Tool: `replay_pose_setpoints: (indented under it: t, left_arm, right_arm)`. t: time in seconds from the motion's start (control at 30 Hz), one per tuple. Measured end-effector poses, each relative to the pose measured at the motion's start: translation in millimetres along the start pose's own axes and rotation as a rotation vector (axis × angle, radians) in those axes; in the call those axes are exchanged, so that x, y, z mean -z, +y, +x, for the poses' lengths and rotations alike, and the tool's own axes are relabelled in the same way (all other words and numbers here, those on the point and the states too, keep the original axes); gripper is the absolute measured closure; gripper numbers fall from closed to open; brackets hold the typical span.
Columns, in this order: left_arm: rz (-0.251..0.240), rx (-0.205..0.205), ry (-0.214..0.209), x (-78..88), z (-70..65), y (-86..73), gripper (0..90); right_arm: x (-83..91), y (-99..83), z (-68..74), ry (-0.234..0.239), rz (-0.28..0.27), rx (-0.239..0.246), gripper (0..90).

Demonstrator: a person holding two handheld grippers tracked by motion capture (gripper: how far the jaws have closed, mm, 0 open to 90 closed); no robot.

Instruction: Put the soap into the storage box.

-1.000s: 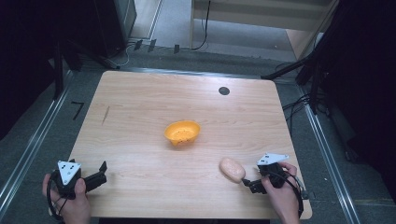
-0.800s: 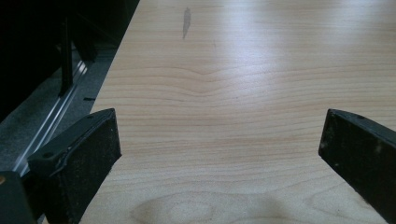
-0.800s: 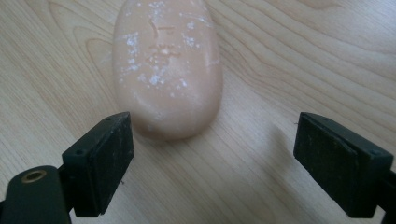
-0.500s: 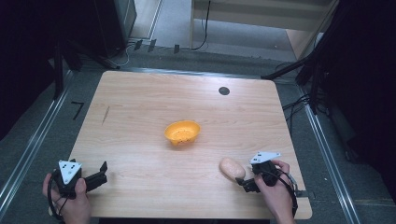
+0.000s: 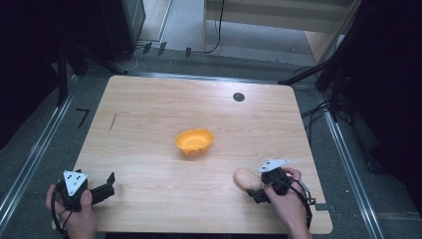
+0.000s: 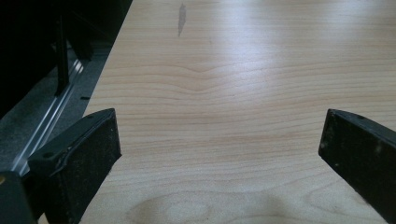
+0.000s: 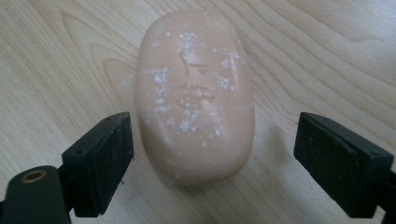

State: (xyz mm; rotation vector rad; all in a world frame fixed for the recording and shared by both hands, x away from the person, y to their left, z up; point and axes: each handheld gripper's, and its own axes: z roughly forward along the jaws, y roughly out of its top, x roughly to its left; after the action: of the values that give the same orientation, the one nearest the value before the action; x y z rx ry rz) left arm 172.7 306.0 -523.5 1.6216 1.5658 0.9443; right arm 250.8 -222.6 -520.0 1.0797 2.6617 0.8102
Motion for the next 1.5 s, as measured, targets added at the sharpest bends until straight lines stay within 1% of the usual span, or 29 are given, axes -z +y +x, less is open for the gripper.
replay_pose_setpoints:
  t: [0.13,0.2,0.27,0.3,0.33,0.5,0.57,0.7,0.77,0.9,0.93,1.1,1.17,1.2,1.23,1.27,1.3,1.5]
  left_arm:
    - [-0.001,0.002,-0.003,-0.3,-0.4,0.0,0.0]
    - [-0.001,0.002,-0.005,-0.4,-0.3,0.0,0.0]
    - [0.0,0.004,-0.007,-0.5,-0.1,0.0,0.0]
    - [0.0,0.004,-0.007,-0.5,-0.1,0.0,0.0]
    - [0.003,0.003,-0.005,-0.4,0.0,0.1,0.0]
    - [0.004,0.003,-0.009,-0.7,0.2,0.2,0.0]
    - [0.005,0.003,-0.009,-0.6,0.3,0.2,0.0]
    - [0.003,0.005,-0.009,-0.8,0.1,0.2,0.0]
    - [0.002,0.003,-0.012,-1.0,0.2,0.2,0.0]
    - [0.005,0.002,-0.011,-1.0,0.2,0.3,0.0]
    - [0.004,0.003,-0.013,-1.2,0.3,0.3,0.0]
    - [0.005,0.001,-0.013,-1.4,0.4,0.3,0.0]
    - [0.005,0.0,-0.016,-1.4,0.3,0.3,0.0]
    - [0.007,-0.002,-0.017,-1.3,0.3,0.3,0.0]
    - [0.007,-0.002,-0.017,-1.3,0.3,0.3,0.0]
    - [0.008,-0.002,-0.019,-1.5,0.4,0.4,0.0]
    - [0.007,-0.001,-0.019,-1.5,0.4,0.4,0.0]
    - [0.007,0.001,-0.02,-1.6,0.7,0.4,0.0]
  right_arm:
    - [-2.4,4.0,3.3,-0.007,0.023,0.019,13.5]
    - [-3.3,5.8,4.5,-0.001,0.031,0.018,14.0]
    - [-4.0,7.7,5.2,-0.011,0.035,0.026,17.1]
    - [-4.0,7.7,5.2,-0.011,0.035,0.026,17.1]
    - [-5.1,9.9,6.2,-0.021,0.046,0.037,19.9]
    - [-7.7,13.8,8.1,-0.029,0.06,0.048,23.2]
    - [-8.5,15.0,8.7,-0.026,0.069,0.046,24.5]
    - [-10.1,16.6,8.5,-0.022,0.074,0.06,26.0]
    - [-10.6,17.4,9.3,-0.021,0.085,0.049,26.7]
    - [-12.0,18.6,8.9,-0.018,0.093,0.055,27.4]
    - [-12.7,19.8,8.2,-0.007,0.102,0.057,28.1]
    - [-13.5,22.5,8.0,0.003,0.11,0.063,30.3]
    - [-13.5,23.8,8.3,0.007,0.12,0.063,31.0]
    - [-13.8,24.8,7.6,0.009,0.124,0.073,31.2]
    - [-13.7,25.4,7.8,0.01,0.132,0.069,31.1]
    - [-13.8,26.1,8.0,0.01,0.137,0.068,31.1]
    - [-14.4,26.9,7.3,0.012,0.136,0.078,31.2]
    - [-15.0,29.0,7.8,0.009,0.145,0.077,31.7]
